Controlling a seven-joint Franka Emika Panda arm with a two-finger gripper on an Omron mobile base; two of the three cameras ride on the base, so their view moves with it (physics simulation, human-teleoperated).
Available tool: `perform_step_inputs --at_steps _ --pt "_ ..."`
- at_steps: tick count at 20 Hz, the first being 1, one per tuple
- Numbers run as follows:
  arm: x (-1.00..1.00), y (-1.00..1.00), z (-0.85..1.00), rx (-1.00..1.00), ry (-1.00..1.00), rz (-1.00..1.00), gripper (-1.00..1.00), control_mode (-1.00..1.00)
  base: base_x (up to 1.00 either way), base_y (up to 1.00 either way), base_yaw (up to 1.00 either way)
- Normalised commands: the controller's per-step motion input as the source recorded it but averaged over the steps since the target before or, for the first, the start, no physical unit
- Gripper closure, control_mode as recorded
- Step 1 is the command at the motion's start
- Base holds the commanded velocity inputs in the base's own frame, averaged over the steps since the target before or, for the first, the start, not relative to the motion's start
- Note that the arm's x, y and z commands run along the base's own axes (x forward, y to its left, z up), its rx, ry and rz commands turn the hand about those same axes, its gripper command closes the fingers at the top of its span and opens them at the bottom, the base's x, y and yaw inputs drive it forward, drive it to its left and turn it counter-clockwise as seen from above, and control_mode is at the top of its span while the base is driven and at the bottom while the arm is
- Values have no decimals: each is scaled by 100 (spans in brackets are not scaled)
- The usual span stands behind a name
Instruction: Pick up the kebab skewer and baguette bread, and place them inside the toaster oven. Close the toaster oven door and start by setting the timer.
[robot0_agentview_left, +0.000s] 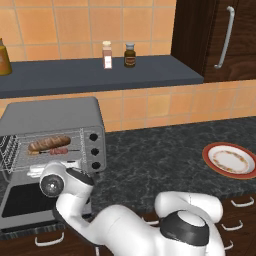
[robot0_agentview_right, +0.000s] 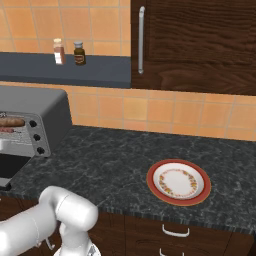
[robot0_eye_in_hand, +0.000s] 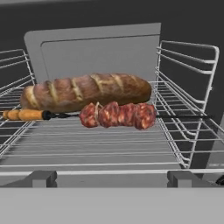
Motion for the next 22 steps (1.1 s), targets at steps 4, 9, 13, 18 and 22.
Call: perform_step_inputs --at_steps 4,9,13,18,22 --pt "21 2 0 0 -5 0 -100 -100 0 0 0" --pt "17 1 0 0 -2 0 -100 -100 0 0 0" --pt "14 0 0 0 -1 0 -100 -100 0 0 0" --pt "10 0 0 0 0 0 -100 -100 0 0 0" --pt "13 0 0 0 0 0 -100 -100 0 0 0"
